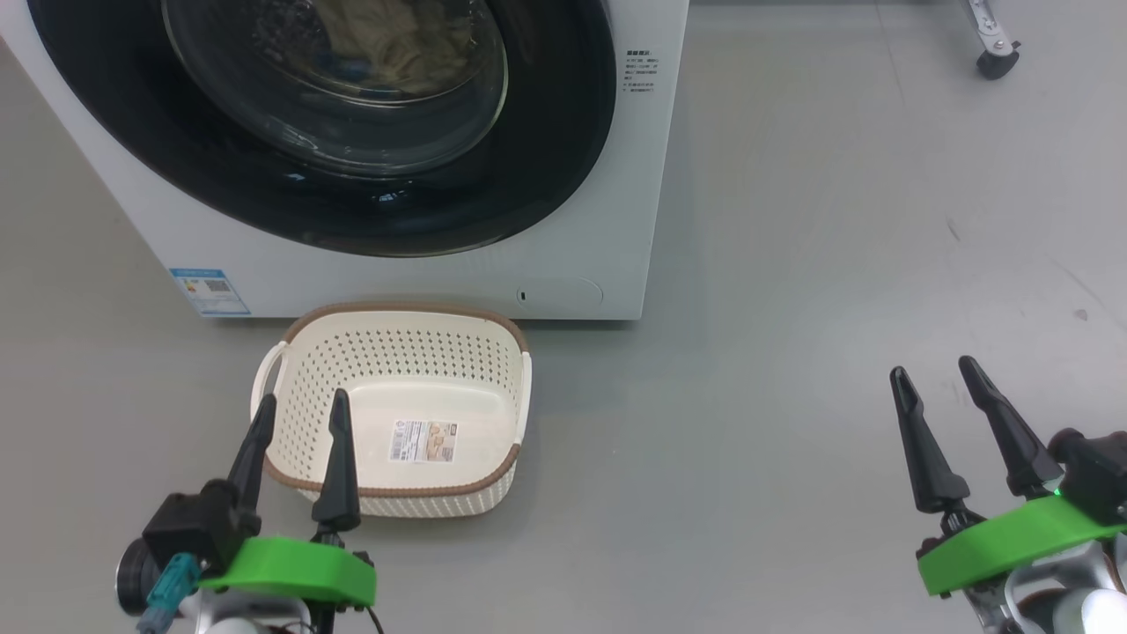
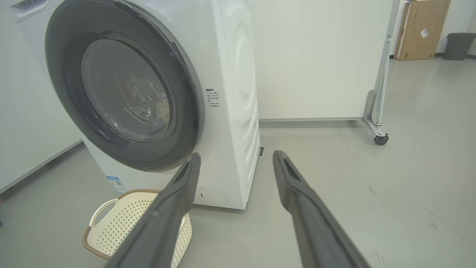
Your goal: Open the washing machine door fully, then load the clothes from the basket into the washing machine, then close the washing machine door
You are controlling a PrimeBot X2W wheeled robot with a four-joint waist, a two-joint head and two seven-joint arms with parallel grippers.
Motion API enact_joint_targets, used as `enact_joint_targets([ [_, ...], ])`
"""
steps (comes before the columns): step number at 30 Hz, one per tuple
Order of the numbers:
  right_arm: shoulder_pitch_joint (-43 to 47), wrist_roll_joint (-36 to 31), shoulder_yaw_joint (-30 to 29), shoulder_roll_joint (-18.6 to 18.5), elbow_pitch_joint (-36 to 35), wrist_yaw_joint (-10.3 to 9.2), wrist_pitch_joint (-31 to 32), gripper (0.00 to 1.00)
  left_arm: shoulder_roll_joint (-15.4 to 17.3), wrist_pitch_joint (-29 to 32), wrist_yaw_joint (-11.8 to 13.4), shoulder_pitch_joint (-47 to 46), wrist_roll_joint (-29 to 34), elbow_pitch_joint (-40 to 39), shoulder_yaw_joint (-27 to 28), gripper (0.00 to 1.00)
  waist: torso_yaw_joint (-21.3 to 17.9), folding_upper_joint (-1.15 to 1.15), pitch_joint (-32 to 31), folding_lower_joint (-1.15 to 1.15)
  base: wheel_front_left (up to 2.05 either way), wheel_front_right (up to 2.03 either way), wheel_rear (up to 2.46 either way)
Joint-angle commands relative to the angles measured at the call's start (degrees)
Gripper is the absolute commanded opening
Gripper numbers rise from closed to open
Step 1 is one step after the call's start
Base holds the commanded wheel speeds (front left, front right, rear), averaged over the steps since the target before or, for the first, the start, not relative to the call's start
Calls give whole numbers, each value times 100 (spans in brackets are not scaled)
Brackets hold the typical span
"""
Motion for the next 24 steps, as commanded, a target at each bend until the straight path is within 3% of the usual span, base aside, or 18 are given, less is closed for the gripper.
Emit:
enact_joint_targets([
  [1, -104, 24, 110, -39, -183, -20, -8, 100, 114, -14, 33, -151, -14, -193, 181, 100, -2, 0, -5, 0, 0, 0, 0],
  [23, -119, 66, 210, -39, -97, -20, -31, 100, 178, -66, 101, -175, -39, -206, 108, 100, 5, 0, 3, 0, 0, 0, 0],
  [24, -121, 70, 218, -39, -95, -20, -33, 0, 183, -73, 100, -177, -39, -207, 103, 0, 3, 0, 3, 0, 0, 0, 0],
])
